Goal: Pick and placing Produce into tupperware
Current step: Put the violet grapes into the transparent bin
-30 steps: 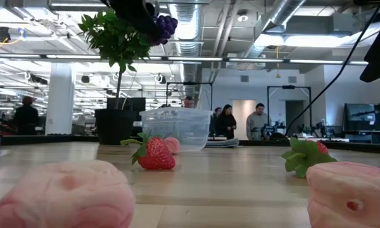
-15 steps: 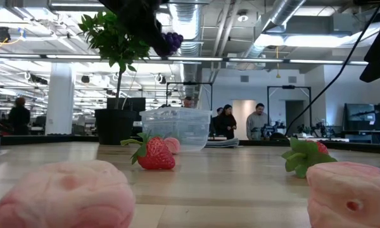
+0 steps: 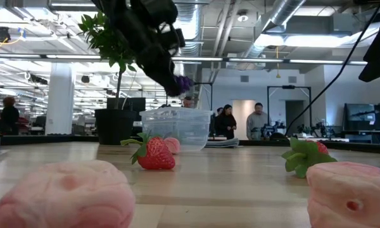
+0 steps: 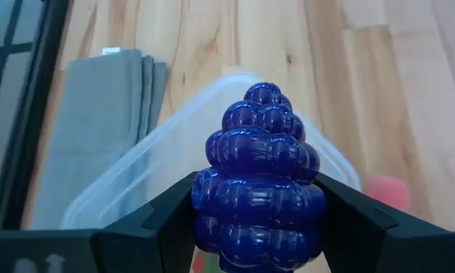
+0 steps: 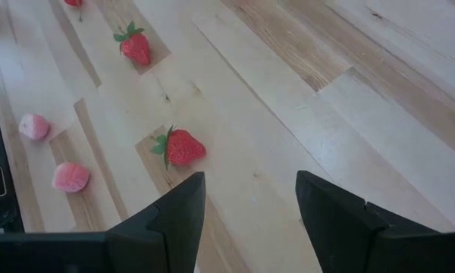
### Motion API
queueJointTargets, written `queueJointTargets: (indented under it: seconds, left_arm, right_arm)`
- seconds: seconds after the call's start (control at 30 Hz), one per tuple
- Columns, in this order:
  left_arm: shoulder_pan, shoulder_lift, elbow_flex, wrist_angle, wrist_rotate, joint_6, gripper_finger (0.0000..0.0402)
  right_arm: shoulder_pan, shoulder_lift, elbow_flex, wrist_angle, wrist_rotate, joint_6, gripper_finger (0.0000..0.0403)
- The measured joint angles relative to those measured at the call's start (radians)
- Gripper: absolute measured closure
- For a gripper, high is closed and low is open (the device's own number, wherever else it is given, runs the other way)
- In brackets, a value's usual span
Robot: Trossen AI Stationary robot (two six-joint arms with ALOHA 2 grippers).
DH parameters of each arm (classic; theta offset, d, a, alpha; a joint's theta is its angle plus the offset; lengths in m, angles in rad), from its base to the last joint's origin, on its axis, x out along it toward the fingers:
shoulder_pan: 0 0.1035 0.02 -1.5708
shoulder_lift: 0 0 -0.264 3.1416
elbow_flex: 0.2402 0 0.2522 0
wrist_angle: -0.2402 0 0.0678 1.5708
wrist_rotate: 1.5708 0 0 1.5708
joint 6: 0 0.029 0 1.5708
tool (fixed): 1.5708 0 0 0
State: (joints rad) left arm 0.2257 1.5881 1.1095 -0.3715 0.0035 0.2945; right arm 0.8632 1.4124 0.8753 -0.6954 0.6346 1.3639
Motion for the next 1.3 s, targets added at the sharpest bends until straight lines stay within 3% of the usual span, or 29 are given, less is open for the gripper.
queueJointTargets:
  seconds: [0.27, 1.3]
  left_arm:
    - [0.042, 0.085, 0.0, 0.043, 0.019, -0.003, 0.0191]
    - [0.113, 0.085, 0.0, 0.065, 0.022, -0.046, 0.0191]
  right_arm:
    - [-0.001, 0.0, 0.0, 0.0, 0.002, -0.001, 0.0173]
    - [-0.002, 0.0, 0.0, -0.001, 0.047, -0.001, 0.0173]
